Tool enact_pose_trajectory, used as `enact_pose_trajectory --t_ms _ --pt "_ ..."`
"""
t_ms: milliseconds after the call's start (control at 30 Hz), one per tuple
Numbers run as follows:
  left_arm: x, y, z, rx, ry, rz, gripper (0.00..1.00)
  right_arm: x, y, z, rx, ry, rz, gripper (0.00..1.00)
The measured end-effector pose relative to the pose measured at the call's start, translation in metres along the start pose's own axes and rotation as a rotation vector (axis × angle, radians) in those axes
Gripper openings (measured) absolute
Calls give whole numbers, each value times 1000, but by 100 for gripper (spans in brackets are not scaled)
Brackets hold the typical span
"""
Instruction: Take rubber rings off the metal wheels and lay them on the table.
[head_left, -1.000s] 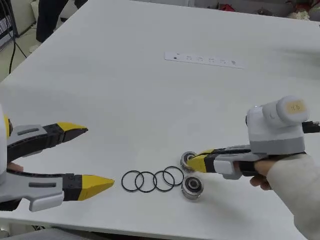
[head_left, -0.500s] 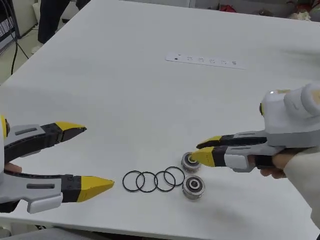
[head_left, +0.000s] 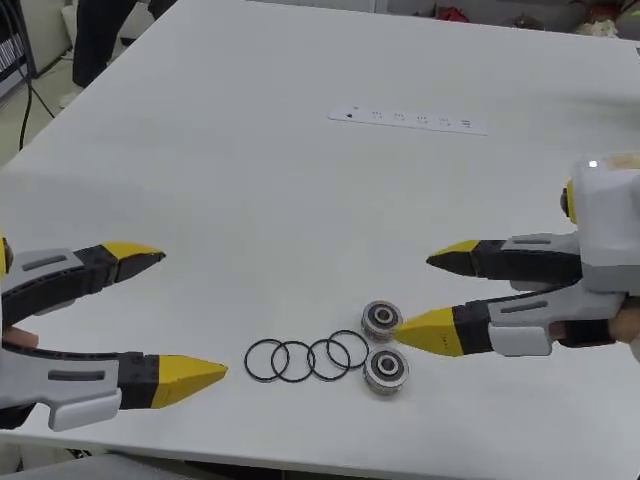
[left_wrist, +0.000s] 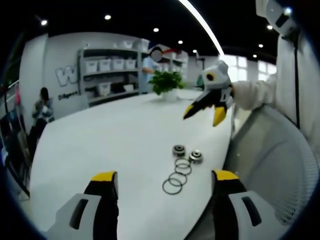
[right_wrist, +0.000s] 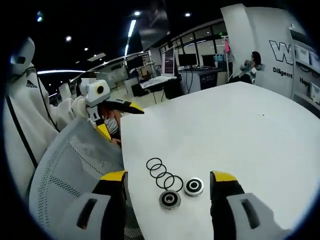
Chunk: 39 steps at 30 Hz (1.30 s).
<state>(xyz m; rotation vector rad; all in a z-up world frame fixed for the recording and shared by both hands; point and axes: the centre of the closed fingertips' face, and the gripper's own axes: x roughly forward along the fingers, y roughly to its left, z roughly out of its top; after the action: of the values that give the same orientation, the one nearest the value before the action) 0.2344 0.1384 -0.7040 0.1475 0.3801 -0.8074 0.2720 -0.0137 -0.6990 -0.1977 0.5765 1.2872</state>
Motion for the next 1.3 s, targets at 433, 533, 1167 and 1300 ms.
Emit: enact_pose_trajectory --t_ms 433,533,1167,1300 --pt "0 1 -1 -10 0 9 82 -33 -13 -19 -44 18 -67 81" --pt "0 1 -2 -15 -1 11 84 -43 -18 -21 -38 -1 -83 83" --pt "-1 0 -20 -79 41 41 98 -72 -28 -74 104 -51 -157 98" --pt "-3 8 -32 -103 60 53 100 -70 -28 -89 141 -43 -162 99"
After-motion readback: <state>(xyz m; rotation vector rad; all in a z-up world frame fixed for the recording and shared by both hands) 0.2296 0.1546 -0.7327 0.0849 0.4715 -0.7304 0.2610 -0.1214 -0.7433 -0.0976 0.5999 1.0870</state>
